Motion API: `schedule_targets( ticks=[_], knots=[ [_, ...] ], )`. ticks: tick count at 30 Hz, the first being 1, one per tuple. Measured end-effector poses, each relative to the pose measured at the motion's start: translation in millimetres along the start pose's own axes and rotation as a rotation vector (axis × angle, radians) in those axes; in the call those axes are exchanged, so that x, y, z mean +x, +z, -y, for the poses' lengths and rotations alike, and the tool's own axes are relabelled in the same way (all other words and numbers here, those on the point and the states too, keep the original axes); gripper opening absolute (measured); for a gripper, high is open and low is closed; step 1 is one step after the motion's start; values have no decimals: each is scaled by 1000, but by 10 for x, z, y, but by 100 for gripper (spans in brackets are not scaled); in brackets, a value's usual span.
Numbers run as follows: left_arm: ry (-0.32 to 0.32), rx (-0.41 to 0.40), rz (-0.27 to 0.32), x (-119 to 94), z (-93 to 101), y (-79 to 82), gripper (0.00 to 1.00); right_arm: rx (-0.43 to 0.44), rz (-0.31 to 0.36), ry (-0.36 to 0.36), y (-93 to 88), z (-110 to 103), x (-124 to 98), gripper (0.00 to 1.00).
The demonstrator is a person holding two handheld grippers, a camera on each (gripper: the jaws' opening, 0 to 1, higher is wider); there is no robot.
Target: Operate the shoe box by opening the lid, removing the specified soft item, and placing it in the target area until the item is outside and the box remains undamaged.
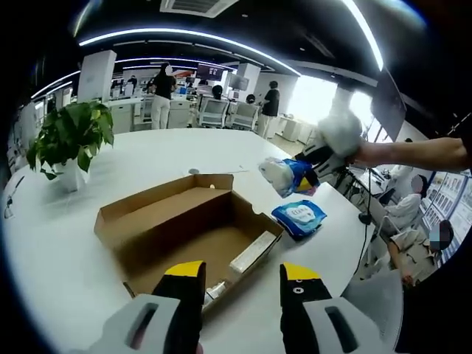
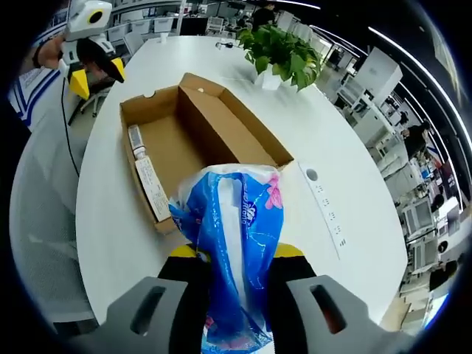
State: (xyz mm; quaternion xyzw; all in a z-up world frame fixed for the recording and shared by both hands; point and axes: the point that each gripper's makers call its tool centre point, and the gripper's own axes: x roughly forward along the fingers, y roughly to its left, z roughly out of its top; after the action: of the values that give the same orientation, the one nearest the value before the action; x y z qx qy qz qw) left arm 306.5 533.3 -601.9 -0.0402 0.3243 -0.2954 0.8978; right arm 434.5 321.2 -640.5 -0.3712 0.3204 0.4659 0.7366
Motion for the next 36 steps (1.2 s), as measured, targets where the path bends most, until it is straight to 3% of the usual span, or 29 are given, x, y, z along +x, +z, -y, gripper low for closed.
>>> schedule_targets(
  ticks=[25, 36],
  knots=[
    [-31, 26, -35, 253, 519, 22, 41, 115, -67, -46, -1200, 90, -486, 25],
    [-34, 20, -54, 409, 613, 31, 41, 191, -120, -72, -1927, 136, -718, 25]
  ],
)
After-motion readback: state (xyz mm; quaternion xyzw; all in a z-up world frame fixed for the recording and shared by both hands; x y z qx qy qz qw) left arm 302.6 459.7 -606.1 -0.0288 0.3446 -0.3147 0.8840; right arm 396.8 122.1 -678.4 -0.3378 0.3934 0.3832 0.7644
